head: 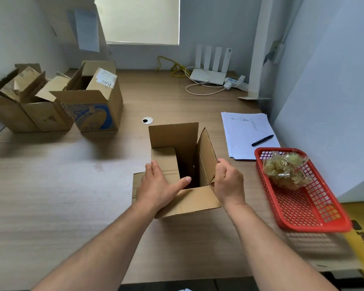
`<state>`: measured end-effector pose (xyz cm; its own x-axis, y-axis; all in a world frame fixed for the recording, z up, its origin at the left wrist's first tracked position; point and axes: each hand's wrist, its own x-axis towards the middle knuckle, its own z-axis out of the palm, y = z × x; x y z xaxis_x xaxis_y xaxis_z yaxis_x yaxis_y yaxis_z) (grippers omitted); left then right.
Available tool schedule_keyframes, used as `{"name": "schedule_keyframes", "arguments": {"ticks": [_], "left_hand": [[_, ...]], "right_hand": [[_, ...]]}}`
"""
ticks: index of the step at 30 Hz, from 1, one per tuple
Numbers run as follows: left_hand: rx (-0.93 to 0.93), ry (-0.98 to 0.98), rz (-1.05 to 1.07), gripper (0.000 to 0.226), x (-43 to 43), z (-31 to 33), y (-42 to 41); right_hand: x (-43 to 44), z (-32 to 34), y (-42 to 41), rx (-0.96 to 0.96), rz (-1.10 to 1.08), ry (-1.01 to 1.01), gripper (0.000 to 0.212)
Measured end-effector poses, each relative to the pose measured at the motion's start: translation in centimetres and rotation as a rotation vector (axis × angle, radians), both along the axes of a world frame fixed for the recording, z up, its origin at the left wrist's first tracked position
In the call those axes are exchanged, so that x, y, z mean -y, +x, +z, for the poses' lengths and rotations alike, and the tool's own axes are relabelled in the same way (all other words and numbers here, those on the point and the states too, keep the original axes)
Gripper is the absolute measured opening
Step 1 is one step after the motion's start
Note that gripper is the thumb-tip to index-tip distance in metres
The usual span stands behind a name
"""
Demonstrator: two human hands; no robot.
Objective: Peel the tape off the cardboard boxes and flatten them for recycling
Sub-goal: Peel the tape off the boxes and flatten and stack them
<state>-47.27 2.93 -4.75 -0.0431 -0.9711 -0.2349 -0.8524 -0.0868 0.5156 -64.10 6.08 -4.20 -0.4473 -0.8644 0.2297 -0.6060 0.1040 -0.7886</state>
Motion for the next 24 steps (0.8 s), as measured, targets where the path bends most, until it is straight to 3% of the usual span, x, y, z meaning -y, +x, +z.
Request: {"name": "schedule_keyframes", "arguments": {"ticks": [3,6,8,10,12,13,15,18,24], "left_hand": [[0.154,0.024,0.0,0.125,0.8,0.6,-1.2],[0.144,0.036,0.039,0.116,0.9,0.6,-1.3],[-0.011,0.061,0.097,0.103,1.2,0.6,-0.9],[-0.27,0.089,0.191,0.072,1.3,0.8,0.1],[-0.598,0.111,0.306,0.032,1.0,1.5,1.4],[-0.733,0.133,0.354,0.023,0.8,1.8,2.1],[-0.868,0.17,0.391,0.023,0.5,2.5,3.1],[-0.866,0.194,0.347,0.027,0.3,3.2,3.4],[-0.843,0.274,0.286,0.027,0.6,2.2,4.2]], "right_hand": [[-0.2,0.0,-0.2,0.004,0.04,0.01,0.041],[-0.3,0.0,-0.5,0.018,0.067,0.026,0.044],[-0.2,0.1,-0.8,0.042,0.072,0.035,0.033],[0.0,-0.3,-1.3,0.085,0.071,0.053,0.026],[0.2,-0.5,-1.5,0.145,0.079,0.067,0.033],[0.3,-0.5,-1.6,0.166,0.088,0.076,0.042],[0.6,-0.3,-1.6,0.183,0.111,0.087,0.06],[1.1,0.1,-1.3,0.178,0.144,0.112,0.044],[2.0,0.3,-1.3,0.629,0.052,0.348,0.065]]}}
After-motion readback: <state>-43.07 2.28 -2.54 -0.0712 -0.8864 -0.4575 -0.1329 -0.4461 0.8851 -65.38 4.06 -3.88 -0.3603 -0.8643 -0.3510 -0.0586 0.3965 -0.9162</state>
